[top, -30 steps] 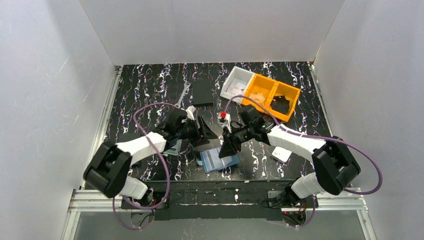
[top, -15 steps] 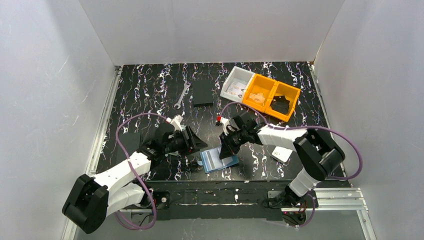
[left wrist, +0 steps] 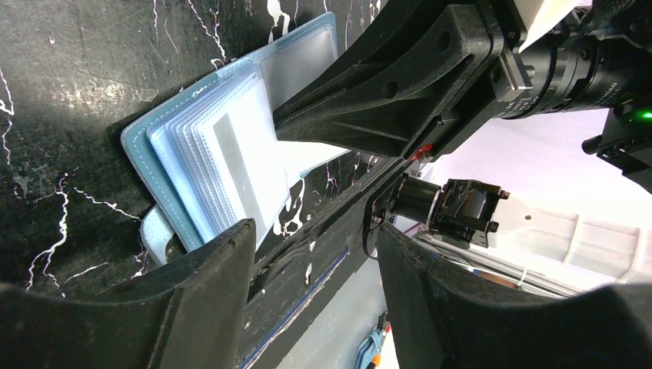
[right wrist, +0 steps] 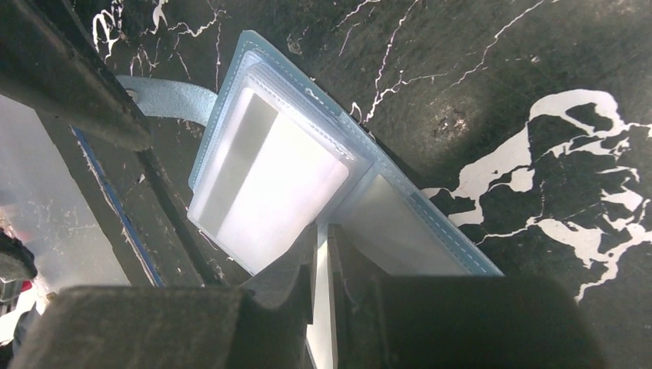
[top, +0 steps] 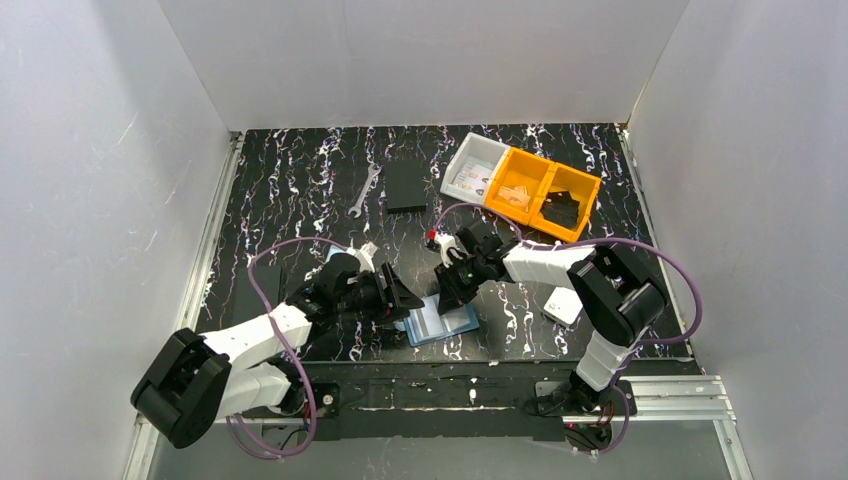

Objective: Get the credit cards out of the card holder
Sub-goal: Remove the credit card from the card holder.

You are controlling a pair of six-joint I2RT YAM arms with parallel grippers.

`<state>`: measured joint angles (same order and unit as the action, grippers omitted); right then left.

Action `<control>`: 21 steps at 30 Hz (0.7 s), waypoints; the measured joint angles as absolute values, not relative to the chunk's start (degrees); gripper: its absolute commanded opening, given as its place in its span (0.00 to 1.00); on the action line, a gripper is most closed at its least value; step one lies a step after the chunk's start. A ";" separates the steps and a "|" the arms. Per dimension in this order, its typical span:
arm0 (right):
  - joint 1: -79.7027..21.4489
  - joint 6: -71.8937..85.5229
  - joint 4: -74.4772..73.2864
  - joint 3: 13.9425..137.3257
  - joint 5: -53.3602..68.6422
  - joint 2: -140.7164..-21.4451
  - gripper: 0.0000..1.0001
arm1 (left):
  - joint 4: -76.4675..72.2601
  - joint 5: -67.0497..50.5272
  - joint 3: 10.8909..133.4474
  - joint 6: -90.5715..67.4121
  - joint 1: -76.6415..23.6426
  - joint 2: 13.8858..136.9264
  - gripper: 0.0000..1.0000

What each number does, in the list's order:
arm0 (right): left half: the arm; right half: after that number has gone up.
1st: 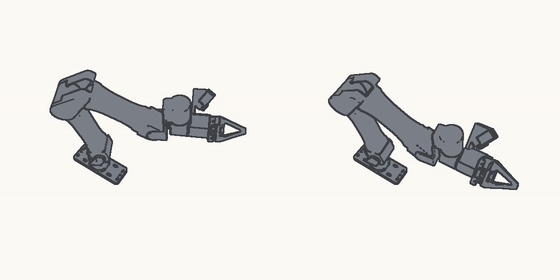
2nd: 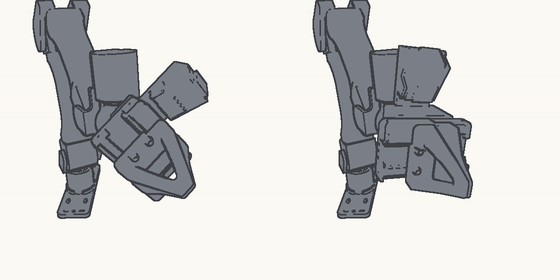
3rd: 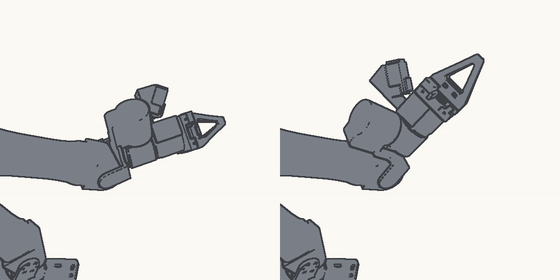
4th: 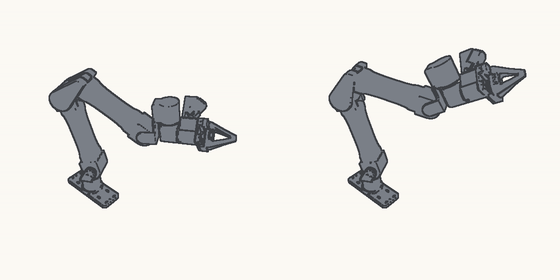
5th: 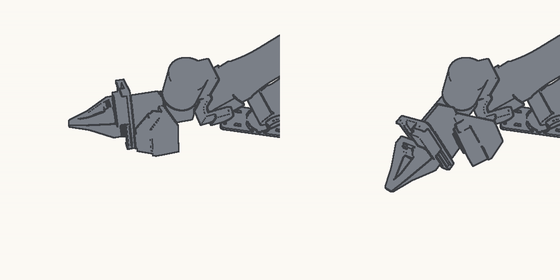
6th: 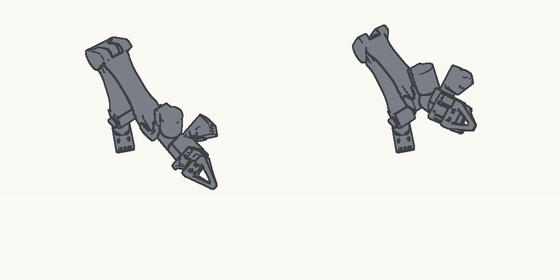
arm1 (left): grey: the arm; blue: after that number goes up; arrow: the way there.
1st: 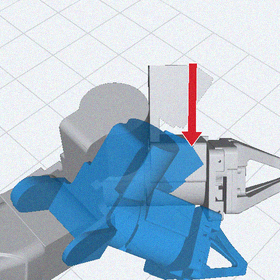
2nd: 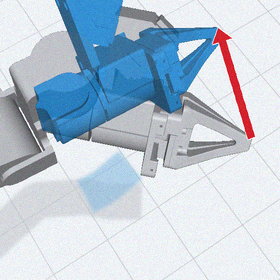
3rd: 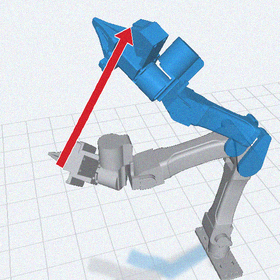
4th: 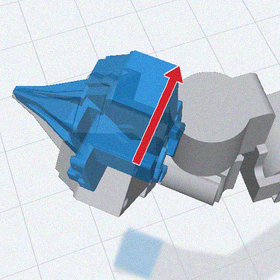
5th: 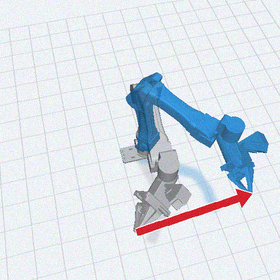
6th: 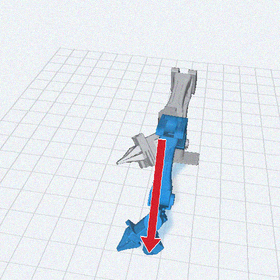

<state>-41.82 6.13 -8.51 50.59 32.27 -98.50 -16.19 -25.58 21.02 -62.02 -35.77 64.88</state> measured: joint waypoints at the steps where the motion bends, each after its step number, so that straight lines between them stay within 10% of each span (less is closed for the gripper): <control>1: -41.85 6.20 -8.78 50.78 32.05 -98.61 0.18 | -16.40 -25.56 20.99 -62.15 -35.86 65.08 0.56; 21: -42.02 6.50 -12.03 53.56 31.75 -100.60 0.16 | -19.73 -24.45 21.52 -64.20 -39.42 74.43 0.48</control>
<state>-42.02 6.50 -12.03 53.56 31.75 -100.60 -19.73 -24.45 21.52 -64.20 -39.42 74.43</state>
